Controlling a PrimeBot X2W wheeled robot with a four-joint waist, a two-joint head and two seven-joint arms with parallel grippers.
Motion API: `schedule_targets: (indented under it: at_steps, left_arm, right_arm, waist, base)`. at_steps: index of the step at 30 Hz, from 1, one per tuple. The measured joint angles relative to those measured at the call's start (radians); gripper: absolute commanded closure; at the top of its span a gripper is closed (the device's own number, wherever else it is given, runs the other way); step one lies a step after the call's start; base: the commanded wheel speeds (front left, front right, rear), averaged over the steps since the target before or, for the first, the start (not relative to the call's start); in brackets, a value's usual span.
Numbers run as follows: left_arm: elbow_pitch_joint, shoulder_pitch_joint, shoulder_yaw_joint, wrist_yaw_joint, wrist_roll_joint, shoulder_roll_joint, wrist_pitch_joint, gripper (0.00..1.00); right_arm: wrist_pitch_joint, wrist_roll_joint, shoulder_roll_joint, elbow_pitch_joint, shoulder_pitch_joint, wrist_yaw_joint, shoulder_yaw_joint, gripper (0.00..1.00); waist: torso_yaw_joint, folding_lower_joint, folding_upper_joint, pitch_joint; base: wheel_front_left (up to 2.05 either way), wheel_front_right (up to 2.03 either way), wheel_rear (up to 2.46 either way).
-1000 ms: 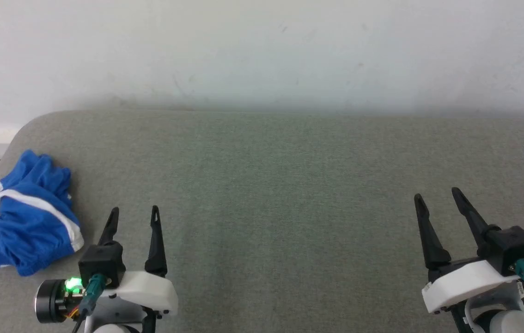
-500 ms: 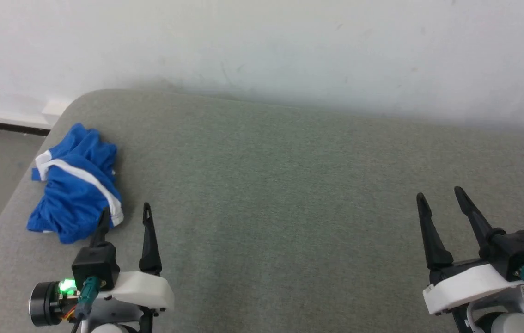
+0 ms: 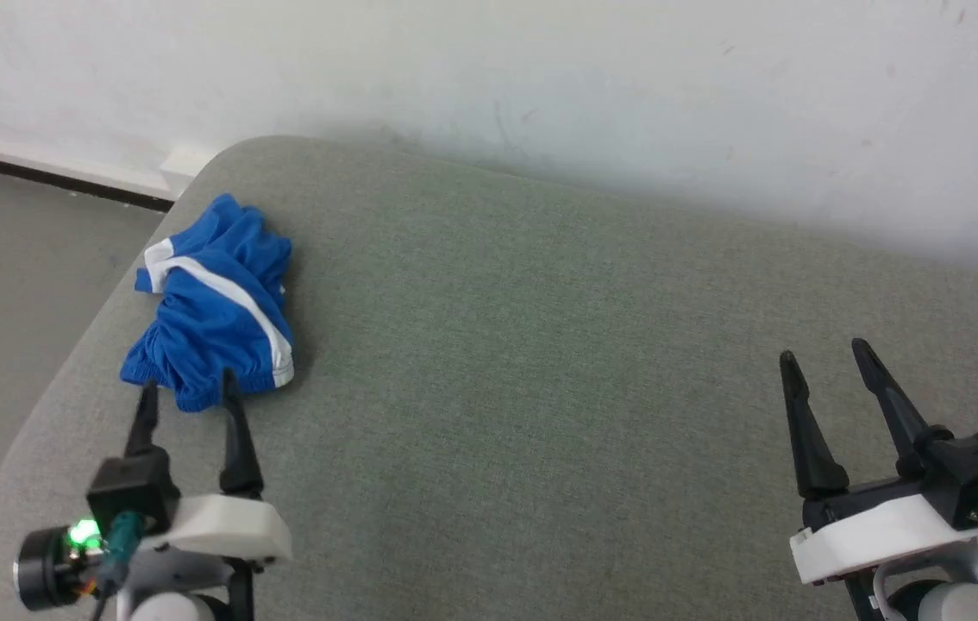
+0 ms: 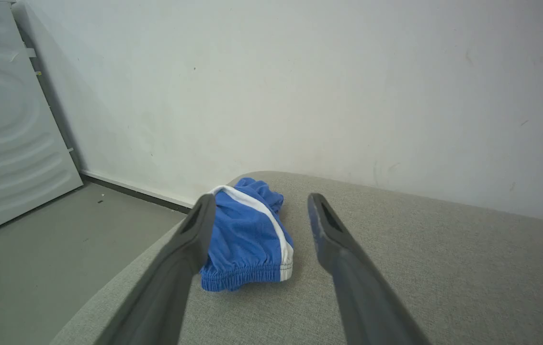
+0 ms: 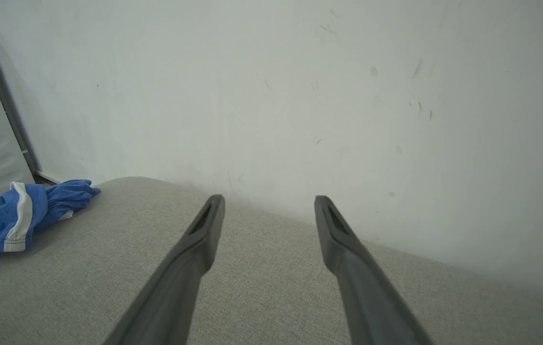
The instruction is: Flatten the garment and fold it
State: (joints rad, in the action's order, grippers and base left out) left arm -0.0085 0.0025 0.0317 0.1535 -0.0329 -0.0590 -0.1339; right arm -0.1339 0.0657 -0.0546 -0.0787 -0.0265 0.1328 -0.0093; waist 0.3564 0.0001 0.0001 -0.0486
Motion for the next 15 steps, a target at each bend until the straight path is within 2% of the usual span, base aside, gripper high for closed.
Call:
schedule_targets:
  at_steps: [7,10,15]
  left_arm:
    - [0.085,-0.136,0.061,-0.031,-0.027,-0.078,-0.015,0.00]
    - [0.151,-0.216,0.060,-0.065,-0.030,-0.135,0.007,0.00]
    - [0.242,-0.365,0.041,-0.139,-0.039,-0.219,0.115,0.00]
  right_arm:
    - [-0.013,0.000,0.000,-0.013,-0.001,0.000,-0.002,0.00]
    - [-0.020,-0.006,-0.001,-0.021,0.002,0.000,-0.004,0.00]
    - [-0.031,-0.012,-0.016,-0.039,0.028,0.000,-0.010,0.00]
  waist:
    - [0.018,0.0000,0.0000,-0.032]
    - [0.020,0.0000,0.0000,-0.055]
    - [0.020,0.0001,0.0000,-0.107]
  base:
    - [0.00,0.00,0.00]
    - [0.00,0.00,0.00]
    - [0.00,0.00,0.00]
